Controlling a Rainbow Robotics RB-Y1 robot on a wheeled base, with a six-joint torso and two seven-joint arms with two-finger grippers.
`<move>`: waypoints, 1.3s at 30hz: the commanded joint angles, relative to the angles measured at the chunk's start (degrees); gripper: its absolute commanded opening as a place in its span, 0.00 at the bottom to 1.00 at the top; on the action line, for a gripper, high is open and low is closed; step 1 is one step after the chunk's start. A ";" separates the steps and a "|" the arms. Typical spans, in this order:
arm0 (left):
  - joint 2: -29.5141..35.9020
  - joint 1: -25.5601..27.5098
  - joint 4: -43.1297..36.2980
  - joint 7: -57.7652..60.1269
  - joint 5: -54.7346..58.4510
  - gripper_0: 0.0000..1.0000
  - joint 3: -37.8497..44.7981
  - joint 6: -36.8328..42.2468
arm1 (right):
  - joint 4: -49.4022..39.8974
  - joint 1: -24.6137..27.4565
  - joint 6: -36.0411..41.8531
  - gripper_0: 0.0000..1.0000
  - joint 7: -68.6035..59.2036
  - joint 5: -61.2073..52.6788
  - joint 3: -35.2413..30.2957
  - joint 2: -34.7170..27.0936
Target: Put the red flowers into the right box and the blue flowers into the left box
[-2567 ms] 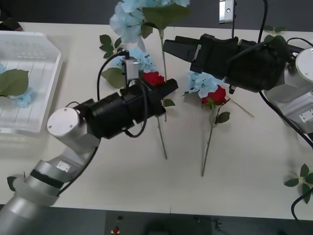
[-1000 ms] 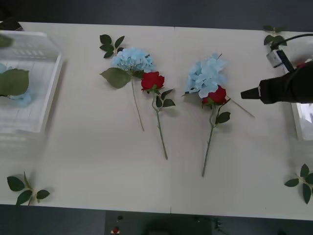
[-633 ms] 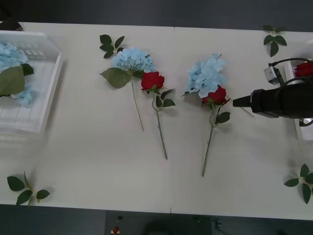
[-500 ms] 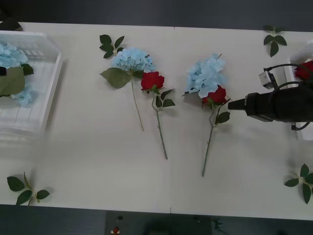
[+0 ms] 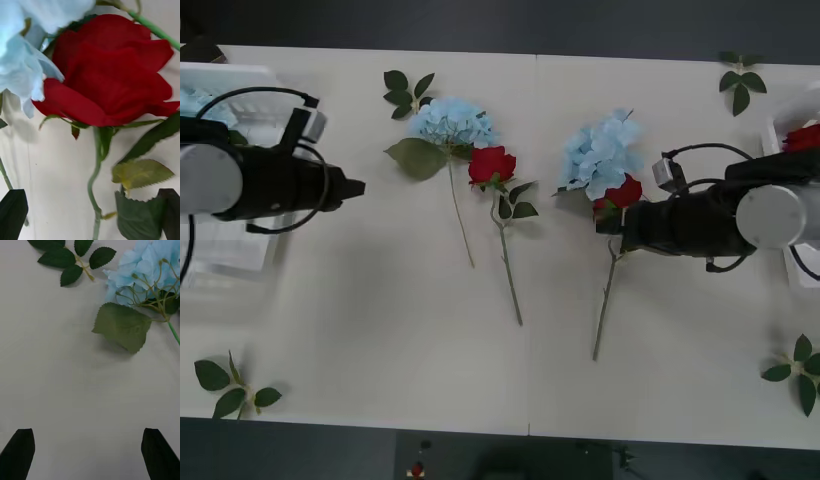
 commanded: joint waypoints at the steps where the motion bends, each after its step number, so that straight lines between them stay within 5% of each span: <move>1: -3.45 -4.50 -1.08 10.19 -8.54 0.82 -3.06 -0.74 | -1.13 -2.71 -0.29 1.00 -6.59 4.64 -0.94 2.33; 12: -11.54 -9.68 -0.20 26.89 -27.96 0.85 -14.84 -1.18 | 3.62 -4.64 -0.38 1.00 -7.21 10.00 -0.06 6.90; 17: -13.65 -13.46 6.74 31.99 -32.09 0.85 -21.61 -4.61 | 5.91 -6.75 -2.57 1.00 -8.00 10.79 3.98 7.07; 18: -14.26 -14.34 9.38 33.04 -32.88 0.85 -23.28 -6.45 | 6.43 -7.10 -3.10 0.82 -8.00 10.88 4.51 7.25; 20: -15.05 -15.22 12.19 34.19 -34.29 0.85 -24.69 -8.47 | 6.87 -7.19 -3.19 0.06 -8.17 10.88 4.59 7.34; 21: -15.49 -15.57 13.86 34.27 -35.08 0.85 -25.21 -9.44 | 7.05 -7.28 -3.19 0.00 -8.09 10.97 4.51 7.51; 28: -17.07 -16.36 18.43 34.10 -36.31 0.84 -26.80 -11.37 | 7.05 -7.54 -3.19 0.00 -8.00 11.23 4.59 7.51; 29: -17.07 -16.36 18.43 34.19 -36.31 0.81 -26.97 -11.37 | 7.05 -7.54 -3.19 0.00 -7.91 11.14 4.59 7.42; 35: -16.99 -16.36 19.58 34.27 -36.49 0.19 -28.64 -11.37 | 7.05 -7.54 -3.19 0.00 -7.47 11.23 4.51 7.25; 39: -16.99 -16.19 20.01 34.27 -36.57 0.01 -28.90 -11.37 | 5.82 -7.89 -3.19 0.00 -6.86 11.23 4.59 5.14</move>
